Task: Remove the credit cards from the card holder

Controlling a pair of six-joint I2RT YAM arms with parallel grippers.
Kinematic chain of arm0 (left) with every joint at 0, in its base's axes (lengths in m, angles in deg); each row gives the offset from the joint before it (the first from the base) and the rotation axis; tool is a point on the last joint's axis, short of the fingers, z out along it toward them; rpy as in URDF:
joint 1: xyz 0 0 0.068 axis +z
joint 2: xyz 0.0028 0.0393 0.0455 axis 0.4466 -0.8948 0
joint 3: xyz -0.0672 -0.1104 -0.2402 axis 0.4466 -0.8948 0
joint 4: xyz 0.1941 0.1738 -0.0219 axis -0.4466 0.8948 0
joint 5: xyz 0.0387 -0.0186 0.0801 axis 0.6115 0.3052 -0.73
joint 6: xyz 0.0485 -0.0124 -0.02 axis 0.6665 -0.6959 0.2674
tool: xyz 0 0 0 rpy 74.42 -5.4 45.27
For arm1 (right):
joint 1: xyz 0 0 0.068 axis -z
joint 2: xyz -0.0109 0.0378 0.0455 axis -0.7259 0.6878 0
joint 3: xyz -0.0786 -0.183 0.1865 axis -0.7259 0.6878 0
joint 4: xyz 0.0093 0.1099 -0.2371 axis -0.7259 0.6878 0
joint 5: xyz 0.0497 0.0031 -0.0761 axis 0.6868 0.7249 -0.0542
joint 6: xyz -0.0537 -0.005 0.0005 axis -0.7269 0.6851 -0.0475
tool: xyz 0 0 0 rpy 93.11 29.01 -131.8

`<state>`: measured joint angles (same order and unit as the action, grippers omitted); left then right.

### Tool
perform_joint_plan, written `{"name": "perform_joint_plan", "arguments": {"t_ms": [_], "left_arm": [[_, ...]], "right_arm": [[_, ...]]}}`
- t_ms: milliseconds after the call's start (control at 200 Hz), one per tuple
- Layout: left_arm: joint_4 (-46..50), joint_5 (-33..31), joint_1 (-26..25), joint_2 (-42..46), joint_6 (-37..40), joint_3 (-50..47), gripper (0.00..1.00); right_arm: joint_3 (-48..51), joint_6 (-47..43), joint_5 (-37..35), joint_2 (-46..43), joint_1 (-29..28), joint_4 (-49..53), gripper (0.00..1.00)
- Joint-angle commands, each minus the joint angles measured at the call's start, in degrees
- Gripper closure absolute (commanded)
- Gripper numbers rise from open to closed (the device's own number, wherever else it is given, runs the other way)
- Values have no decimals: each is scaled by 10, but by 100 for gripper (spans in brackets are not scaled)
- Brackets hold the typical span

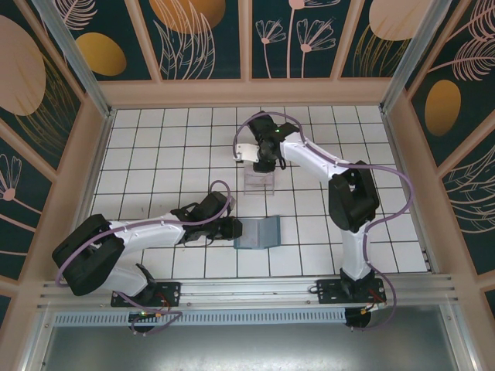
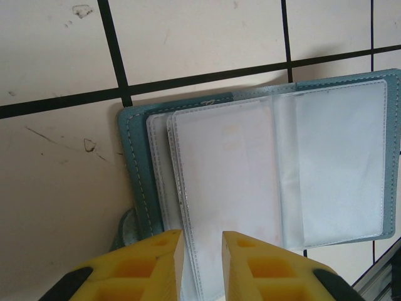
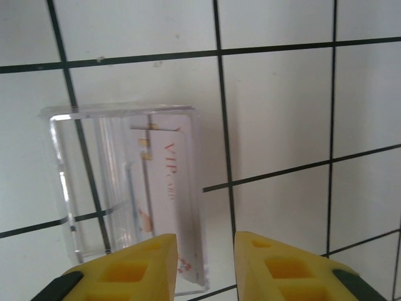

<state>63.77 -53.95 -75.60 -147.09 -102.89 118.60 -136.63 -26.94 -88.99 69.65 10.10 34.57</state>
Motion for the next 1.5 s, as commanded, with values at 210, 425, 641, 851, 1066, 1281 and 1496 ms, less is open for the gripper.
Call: {"name": "perform_joint_plan", "arguments": {"t_ms": [210,425,641,851,1066,1281,1496], "left_arm": [[12,-17,-1,17,7,6,76],[16,-28,-1,13,3,9,76],[41,-63,-1,19,4,18,76],[64,-79,11,32,2,31,76],[78,-89,25,49,-10,37,76],[81,-90,58,58,-3,24,75],[78,-71,105,73,12,2,74]], "right_arm": [[28,134,-14,-74,-13,-69,66],[80,374,20,-119,-22,-88,60],[175,643,52,-177,-39,-118,64],[248,828,87,-207,-65,-97,70],[306,912,79,-247,-119,-91,71],[330,964,69,-239,-159,-87,68],[319,990,62,-201,-188,-77,67]]}}
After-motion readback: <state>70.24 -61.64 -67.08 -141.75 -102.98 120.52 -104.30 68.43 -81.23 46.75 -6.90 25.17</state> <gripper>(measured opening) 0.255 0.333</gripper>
